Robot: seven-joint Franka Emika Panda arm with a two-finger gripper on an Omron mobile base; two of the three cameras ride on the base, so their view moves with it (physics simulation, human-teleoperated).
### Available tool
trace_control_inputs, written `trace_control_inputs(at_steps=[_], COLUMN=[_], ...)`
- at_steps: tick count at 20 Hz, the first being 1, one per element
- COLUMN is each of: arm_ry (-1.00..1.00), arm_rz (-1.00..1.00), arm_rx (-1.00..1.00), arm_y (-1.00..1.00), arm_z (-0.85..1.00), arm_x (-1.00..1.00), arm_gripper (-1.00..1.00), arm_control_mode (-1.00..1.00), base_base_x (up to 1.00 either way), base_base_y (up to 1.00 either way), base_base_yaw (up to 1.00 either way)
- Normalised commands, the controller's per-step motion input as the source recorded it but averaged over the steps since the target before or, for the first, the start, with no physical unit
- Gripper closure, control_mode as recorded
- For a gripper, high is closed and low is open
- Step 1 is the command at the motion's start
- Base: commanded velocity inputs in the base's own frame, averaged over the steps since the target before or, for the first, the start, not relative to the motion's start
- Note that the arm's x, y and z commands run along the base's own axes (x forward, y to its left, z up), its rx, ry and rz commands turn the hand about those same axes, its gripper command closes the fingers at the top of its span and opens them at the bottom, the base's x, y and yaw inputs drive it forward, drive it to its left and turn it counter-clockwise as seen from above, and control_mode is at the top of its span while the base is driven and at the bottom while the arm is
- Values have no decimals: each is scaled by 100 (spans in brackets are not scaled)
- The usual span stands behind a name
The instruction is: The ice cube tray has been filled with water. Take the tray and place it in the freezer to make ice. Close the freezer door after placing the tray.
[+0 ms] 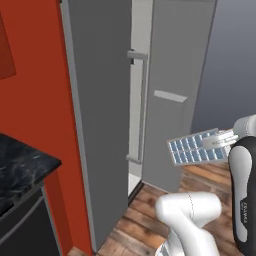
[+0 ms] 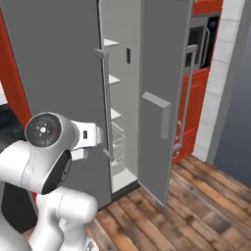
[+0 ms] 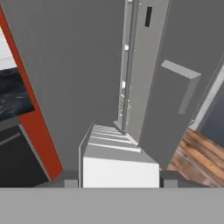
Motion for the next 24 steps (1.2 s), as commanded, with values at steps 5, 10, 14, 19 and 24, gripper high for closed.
trace_control_inputs(at_steps=[5, 10, 14, 19, 24], arm_ry=[0, 0, 0, 0, 0], arm_rz=[0, 0, 0, 0, 0], arm_rx=[0, 0, 0, 0, 0], arm_y=[0, 0, 0, 0, 0], arm_z=[0, 0, 0, 0, 0], arm_x=[0, 0, 0, 0, 0], arm_gripper=[100, 100, 100, 100, 100], arm_control_mode=[100, 100, 100, 100, 100], base_base_x=[30, 30, 35, 40, 49], base_base_y=[-31, -36, -37, -28, -15], base_base_yaw=[22, 17, 11, 9, 10])
